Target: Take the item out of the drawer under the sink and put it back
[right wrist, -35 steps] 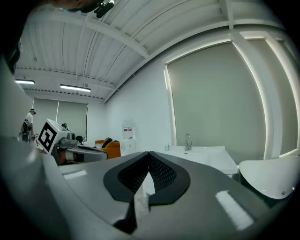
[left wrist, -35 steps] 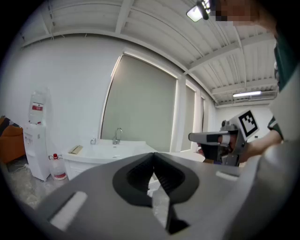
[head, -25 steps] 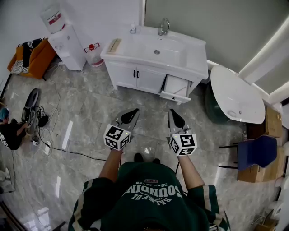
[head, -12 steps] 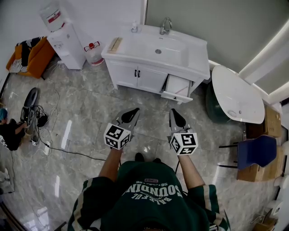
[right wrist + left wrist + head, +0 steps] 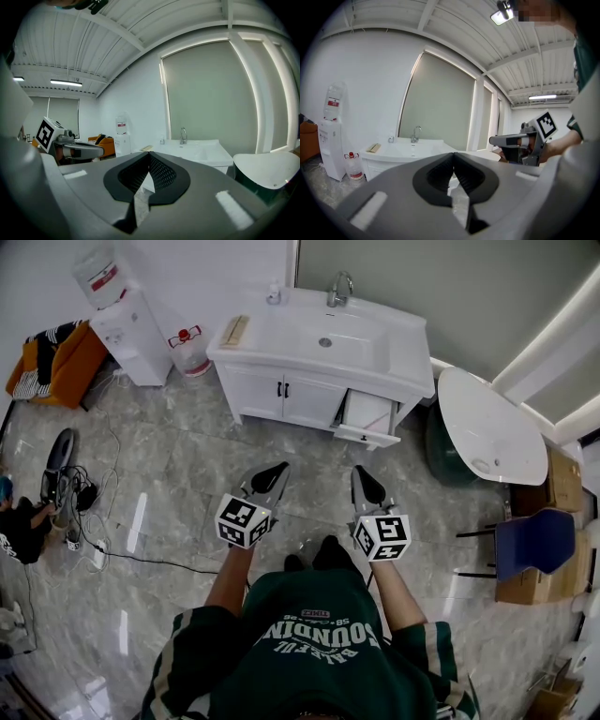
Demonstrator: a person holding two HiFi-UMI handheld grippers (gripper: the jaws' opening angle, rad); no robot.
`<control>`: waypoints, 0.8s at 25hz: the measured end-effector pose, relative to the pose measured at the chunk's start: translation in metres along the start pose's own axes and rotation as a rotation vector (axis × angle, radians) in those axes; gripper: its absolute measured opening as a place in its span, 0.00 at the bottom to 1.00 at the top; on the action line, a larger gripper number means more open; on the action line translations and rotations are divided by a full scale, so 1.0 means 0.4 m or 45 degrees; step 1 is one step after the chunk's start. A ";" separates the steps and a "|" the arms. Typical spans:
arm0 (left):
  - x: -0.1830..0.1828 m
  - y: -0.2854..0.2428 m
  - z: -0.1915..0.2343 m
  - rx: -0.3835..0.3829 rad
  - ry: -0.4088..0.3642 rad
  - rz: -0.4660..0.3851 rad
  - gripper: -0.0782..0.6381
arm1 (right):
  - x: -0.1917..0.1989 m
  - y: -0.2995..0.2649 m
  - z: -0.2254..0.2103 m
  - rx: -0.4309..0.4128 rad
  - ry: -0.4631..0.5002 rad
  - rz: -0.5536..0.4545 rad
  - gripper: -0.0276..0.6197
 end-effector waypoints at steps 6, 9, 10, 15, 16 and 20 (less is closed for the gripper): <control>-0.014 -0.023 -0.002 0.019 0.012 -0.037 0.18 | -0.003 -0.002 -0.010 0.007 0.062 0.017 0.05; -0.017 -0.035 -0.001 0.021 0.006 -0.040 0.18 | -0.001 -0.008 -0.022 0.009 0.045 0.011 0.05; -0.018 -0.040 0.000 0.020 0.005 -0.040 0.18 | -0.001 -0.012 -0.028 0.009 0.040 0.010 0.05; -0.019 -0.075 0.018 0.010 0.021 -0.039 0.18 | 0.010 -0.047 -0.057 -0.001 0.036 0.023 0.05; -0.017 -0.086 0.021 0.012 0.023 -0.033 0.18 | 0.013 -0.056 -0.066 0.000 0.031 0.027 0.05; -0.014 -0.141 0.041 0.026 0.017 -0.008 0.18 | 0.024 -0.103 -0.106 0.007 0.005 0.047 0.05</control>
Point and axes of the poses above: the fingertips, and each gripper's own axes: y backward along the fingers, z to its left, x out of its underside, the point moved 2 cm from there along y, backward along the fingers, and after that the axes turned 11 degrees about -x, right-handed, at the moved point
